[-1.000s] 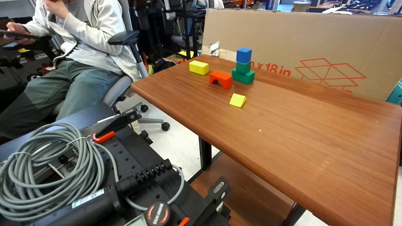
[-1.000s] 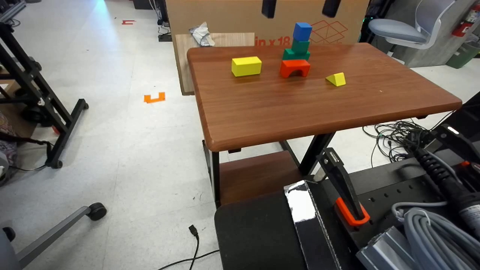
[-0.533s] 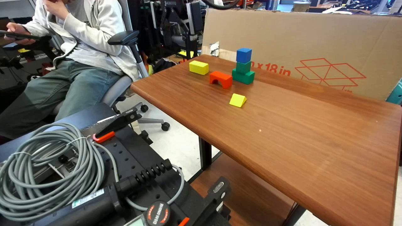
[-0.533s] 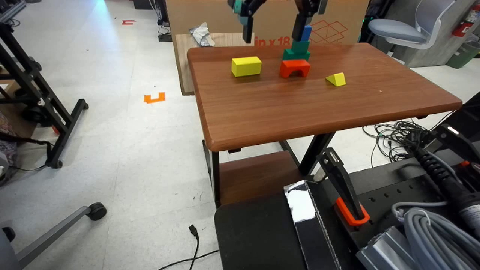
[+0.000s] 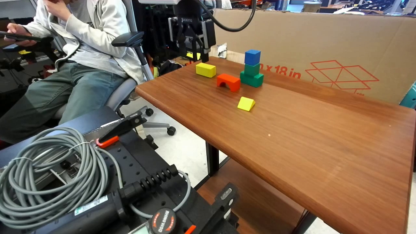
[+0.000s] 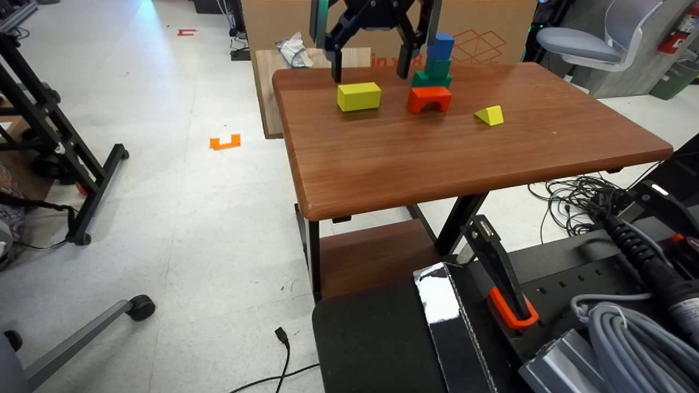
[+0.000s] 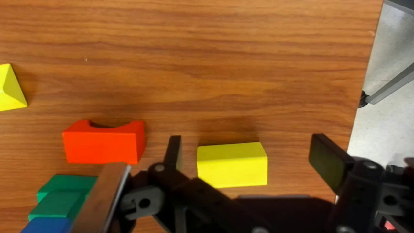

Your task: Pick up the yellow block and put it on top of the green and blue blocks.

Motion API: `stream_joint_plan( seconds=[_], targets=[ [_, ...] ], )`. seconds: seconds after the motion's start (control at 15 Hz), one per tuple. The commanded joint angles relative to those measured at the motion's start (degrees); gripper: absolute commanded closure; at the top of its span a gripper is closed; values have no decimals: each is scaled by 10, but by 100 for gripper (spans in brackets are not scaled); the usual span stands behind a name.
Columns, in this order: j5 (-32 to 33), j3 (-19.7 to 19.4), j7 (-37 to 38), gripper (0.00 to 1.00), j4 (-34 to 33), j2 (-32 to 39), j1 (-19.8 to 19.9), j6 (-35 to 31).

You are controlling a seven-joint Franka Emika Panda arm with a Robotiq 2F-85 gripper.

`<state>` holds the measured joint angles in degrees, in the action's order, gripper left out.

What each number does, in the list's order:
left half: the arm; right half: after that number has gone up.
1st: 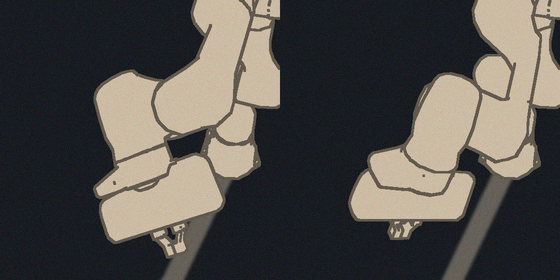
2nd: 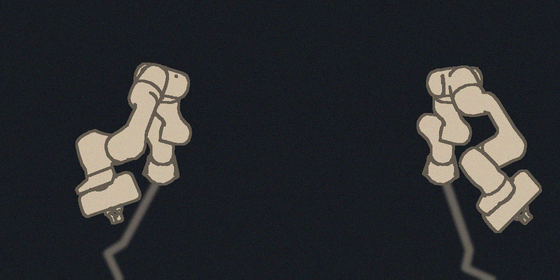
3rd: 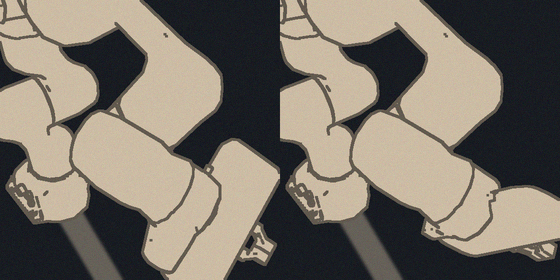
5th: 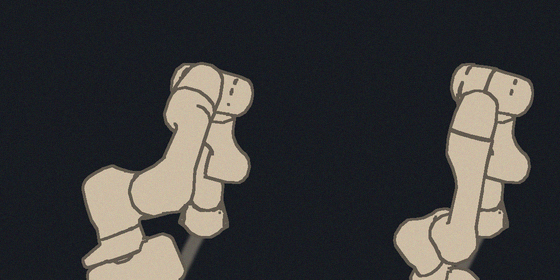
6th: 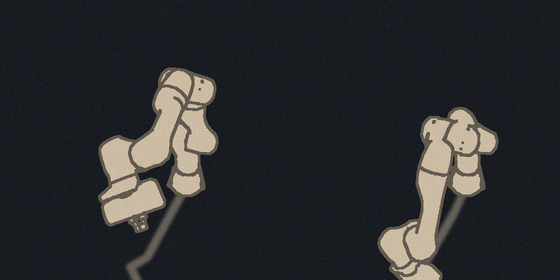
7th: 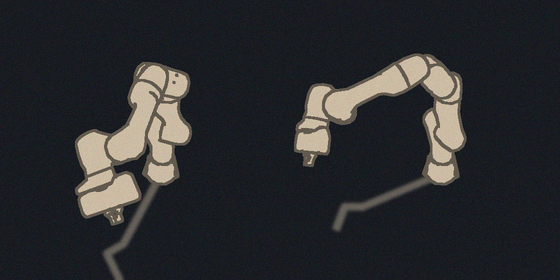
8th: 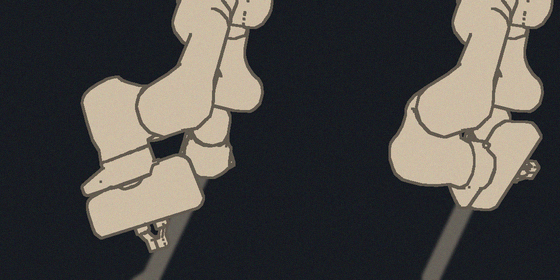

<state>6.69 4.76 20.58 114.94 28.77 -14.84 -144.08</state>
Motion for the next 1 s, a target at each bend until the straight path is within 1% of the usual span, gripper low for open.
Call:
stream_joint_plan(
  seconds=[0.0,0.2,0.93],
  targets=[
    [12,-23,13,0,-40,33,-25,-2],
    [14,-31,7,0,-59,51,-32,1],
    [2,-33,-18,0,-115,106,-25,6]
  ],
)
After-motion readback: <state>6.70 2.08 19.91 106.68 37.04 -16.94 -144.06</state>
